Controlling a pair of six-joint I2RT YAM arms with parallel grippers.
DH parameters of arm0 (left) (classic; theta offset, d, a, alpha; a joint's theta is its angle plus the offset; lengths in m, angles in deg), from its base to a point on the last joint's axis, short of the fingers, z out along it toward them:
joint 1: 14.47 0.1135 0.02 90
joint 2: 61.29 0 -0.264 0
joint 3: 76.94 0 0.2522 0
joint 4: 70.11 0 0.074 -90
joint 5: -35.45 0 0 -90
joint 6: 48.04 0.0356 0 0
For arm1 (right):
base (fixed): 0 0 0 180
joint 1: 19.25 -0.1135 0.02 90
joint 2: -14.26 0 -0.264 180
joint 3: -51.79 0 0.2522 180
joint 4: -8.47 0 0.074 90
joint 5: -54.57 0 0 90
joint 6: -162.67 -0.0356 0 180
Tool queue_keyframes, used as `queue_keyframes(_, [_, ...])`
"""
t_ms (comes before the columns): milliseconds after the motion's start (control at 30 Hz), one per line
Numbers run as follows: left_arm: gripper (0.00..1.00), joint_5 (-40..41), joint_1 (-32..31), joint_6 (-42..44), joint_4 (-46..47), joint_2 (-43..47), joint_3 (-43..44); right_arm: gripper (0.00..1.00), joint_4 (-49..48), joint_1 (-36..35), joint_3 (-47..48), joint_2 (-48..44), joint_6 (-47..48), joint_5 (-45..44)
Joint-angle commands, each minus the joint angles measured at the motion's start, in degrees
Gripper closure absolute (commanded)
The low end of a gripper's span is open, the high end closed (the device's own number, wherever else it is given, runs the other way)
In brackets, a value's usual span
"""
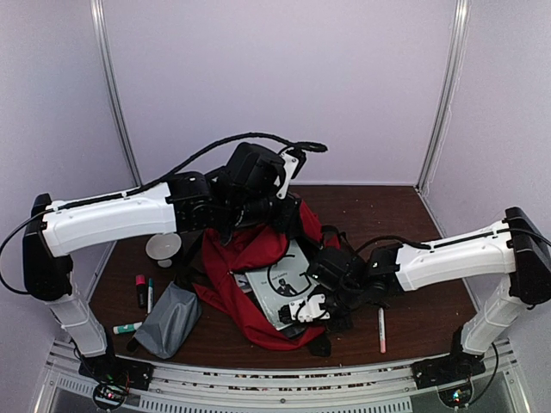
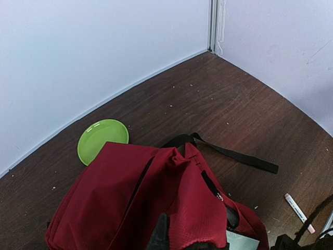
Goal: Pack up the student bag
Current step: Adjust the book in the largest pocket of the bag.
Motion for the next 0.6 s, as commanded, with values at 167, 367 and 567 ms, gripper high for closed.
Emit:
queue_keyframes(167, [1.00, -0.9, 0.3, 0.1, 5.4, 2.9, -0.3, 1.00, -2.9, -0.2, 5.6, 5.1, 1.0, -6.8])
queue_keyframes(367, [1.00, -1.1, 0.3, 0.4, 5.2, 2.9, -0.7, 1.00, -0.5, -1.1, 6.3, 0.9, 0.9, -1.0])
queue_keyframes(567, [1.00, -1.3, 0.3, 0.4, 5.4, 2.6, -0.9, 1.00, -2.3, -2.5, 4.9, 2.2, 2.3, -3.4])
